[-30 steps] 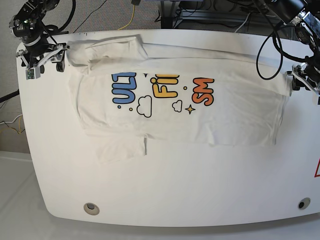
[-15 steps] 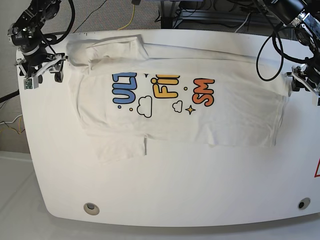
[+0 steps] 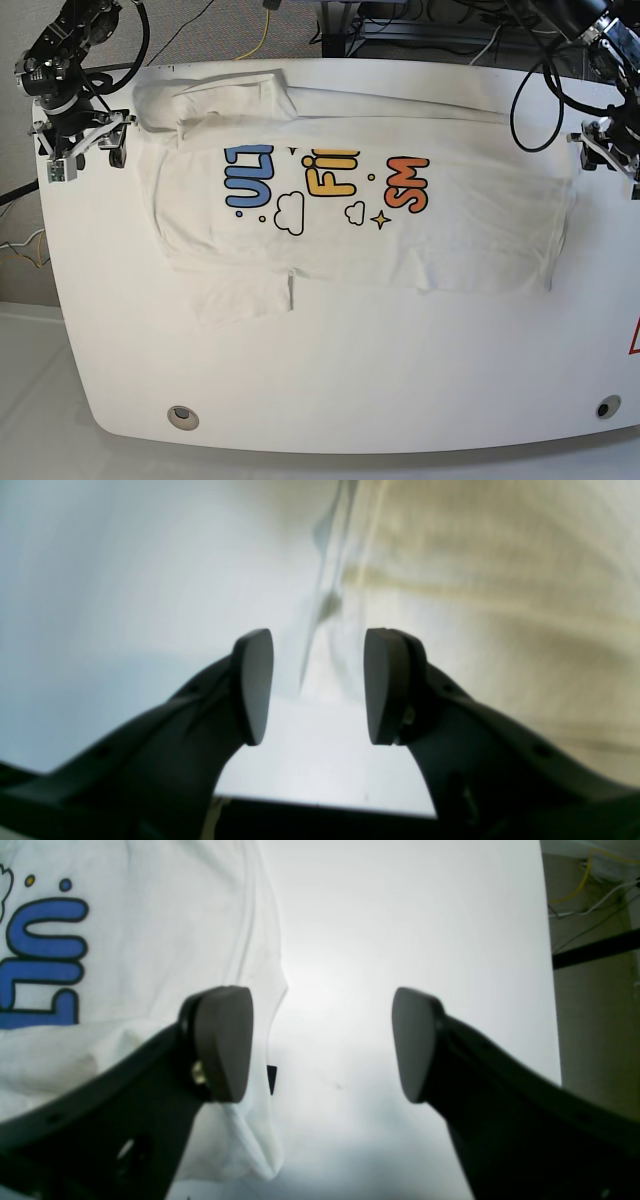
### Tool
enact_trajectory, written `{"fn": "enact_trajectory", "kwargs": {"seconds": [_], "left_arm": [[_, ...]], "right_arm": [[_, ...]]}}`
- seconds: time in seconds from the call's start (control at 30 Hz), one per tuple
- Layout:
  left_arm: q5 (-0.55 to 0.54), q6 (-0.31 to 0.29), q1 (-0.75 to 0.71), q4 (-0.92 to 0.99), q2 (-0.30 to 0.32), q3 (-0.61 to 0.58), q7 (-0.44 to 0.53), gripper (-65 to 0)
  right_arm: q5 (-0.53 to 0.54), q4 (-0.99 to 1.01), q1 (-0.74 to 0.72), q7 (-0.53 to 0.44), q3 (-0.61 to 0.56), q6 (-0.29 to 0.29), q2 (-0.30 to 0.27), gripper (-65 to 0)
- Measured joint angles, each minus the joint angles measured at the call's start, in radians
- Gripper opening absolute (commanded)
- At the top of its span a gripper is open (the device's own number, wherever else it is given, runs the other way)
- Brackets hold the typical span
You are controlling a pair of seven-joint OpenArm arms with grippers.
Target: Fold the T-shirt properly
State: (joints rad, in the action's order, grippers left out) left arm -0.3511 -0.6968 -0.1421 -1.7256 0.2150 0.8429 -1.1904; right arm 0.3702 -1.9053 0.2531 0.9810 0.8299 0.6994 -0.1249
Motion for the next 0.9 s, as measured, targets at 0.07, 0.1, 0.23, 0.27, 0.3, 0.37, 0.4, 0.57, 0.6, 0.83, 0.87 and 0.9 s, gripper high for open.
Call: {"fn": "enact_trajectory", "kwargs": {"seconds": [0.07, 0.1, 0.23, 0.27, 0.3, 0.37, 0.4, 0.57, 0.6, 0.83, 0.87, 0.9], "left_arm": [[0.004, 0.000, -0.015, 0.000, -0.002, 0.004, -0.008, -36.8], [0.004, 0.000, -0.025, 0.000, -0.002, 0.004, -0.012, -36.8], [0.007, 0.000, -0.031, 0.000, -0.002, 0.003, -0.013, -36.8], [0.006, 0.000, -0.030, 0.000, -0.002, 0.003, -0.012, -36.8], [0.006, 0.000, -0.029, 0.000, -0.003, 0.003, -0.008, -36.8], [0.003, 0.000, -0.024, 0.000, -0.003, 0.003, -0.004, -36.8], [0.003, 0.000, -0.024, 0.000, -0.003, 0.003, -0.002, -36.8], [0.010, 0.000, 0.017, 0.000, -0.003, 0.003, -0.013, -36.8], [0.011, 0.000, 0.031, 0.000, -0.003, 0.003, -0.013, -36.8], [0.002, 0.000, 0.102, 0.000, 0.000, -0.010, 0.002, -36.8], [0.005, 0.000, 0.109, 0.000, 0.001, -0.016, 0.002, -36.8], [0.010, 0.000, 0.115, 0.000, 0.005, -0.031, 0.001, -36.8]], "right_arm": [[0.000, 0.000, 0.000, 0.000, 0.000, 0.000, 0.000, -23.2], [0.000, 0.000, 0.000, 0.000, 0.000, 0.000, 0.000, -23.2], [0.000, 0.000, 0.000, 0.000, 0.000, 0.000, 0.000, -23.2], [0.000, 0.000, 0.000, 0.000, 0.000, 0.000, 0.000, -23.2], [0.000, 0.000, 0.000, 0.000, 0.000, 0.000, 0.000, -23.2], [0.000, 0.000, 0.000, 0.000, 0.000, 0.000, 0.000, -23.2], [0.000, 0.000, -0.001, 0.000, 0.000, 0.000, 0.000, -23.2], [0.000, 0.000, -0.006, 0.000, -0.011, 0.000, 0.000, -23.2], [-0.001, 0.000, -0.006, 0.000, -0.023, -0.002, -0.002, -23.2], [0.002, 0.001, -0.035, 0.000, -0.060, 0.000, 0.000, -23.2], [0.003, 0.001, -0.038, -0.002, -0.060, 0.000, -0.001, -23.2], [0.002, 0.001, -0.042, -0.003, -0.060, 0.000, -0.003, -23.2]]}}
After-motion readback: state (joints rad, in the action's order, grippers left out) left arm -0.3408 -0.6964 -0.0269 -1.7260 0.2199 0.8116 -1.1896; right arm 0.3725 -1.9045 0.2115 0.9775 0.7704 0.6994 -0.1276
